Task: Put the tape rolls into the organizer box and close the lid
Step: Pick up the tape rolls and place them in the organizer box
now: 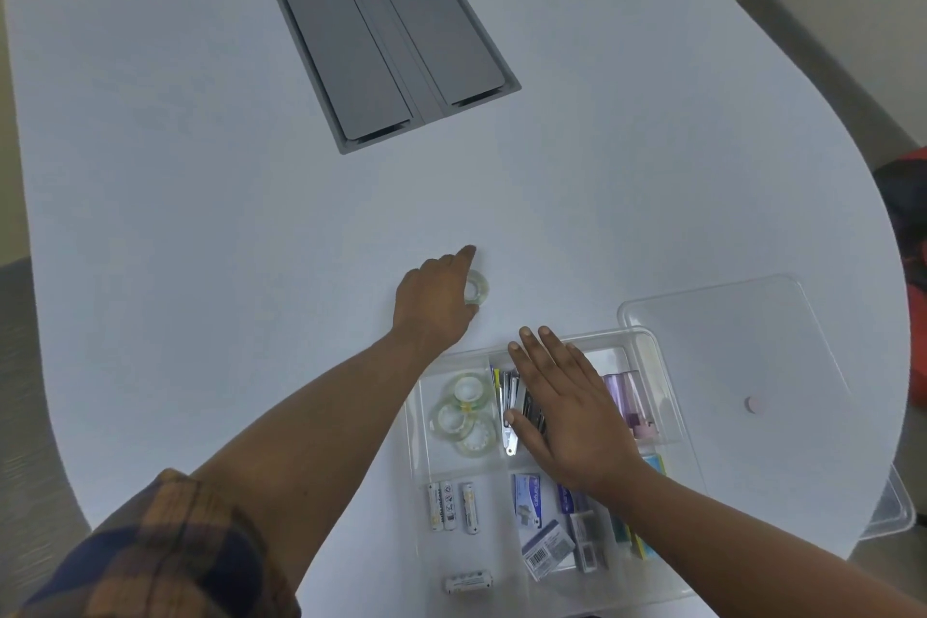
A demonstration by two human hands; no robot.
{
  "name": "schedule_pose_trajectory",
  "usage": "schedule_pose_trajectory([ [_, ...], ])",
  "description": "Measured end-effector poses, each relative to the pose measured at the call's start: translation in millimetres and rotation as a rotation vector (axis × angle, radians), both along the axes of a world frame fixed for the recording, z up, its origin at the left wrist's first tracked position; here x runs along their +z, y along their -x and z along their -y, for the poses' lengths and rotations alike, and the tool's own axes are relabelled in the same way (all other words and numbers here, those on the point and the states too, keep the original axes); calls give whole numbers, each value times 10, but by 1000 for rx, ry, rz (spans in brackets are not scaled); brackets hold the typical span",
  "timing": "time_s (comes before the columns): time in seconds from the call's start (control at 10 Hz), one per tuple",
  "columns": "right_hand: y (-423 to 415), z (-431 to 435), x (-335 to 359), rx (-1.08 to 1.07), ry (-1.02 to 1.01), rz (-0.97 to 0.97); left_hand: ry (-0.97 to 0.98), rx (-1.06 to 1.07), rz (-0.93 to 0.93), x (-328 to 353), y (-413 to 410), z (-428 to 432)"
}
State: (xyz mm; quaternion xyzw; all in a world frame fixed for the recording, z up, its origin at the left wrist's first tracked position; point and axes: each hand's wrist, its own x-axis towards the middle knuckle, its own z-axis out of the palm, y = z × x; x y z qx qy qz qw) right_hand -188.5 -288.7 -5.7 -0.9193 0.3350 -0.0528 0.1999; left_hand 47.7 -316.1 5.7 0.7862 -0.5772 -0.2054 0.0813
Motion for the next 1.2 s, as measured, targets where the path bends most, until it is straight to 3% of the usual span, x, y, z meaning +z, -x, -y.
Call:
schedule_pose_trajectory([
  [0.1,4,-2,6,3,1,3,31,15,-21,46,1,-28],
  [0.4,9,-4,-13,9,-3,-4,251,292,-350,446,301,-751],
  [0.7,-20,-14,152,5,-48,-4,127,270,-167,434,633,-1531],
  [0.9,-60,-152,342,-83,-203,50,24,236,-176,378,691,-1586],
  [1.0,11,-268,355,-59,-214,-2,54,224,-208,352,681,-1630],
  [1.1,97,-355,361,-20,-201,-43,235,217,-228,353,609,-1768],
  [1.2,135,-388,405,-19,-196,-18,401,297,-134,283,504,-1991],
])
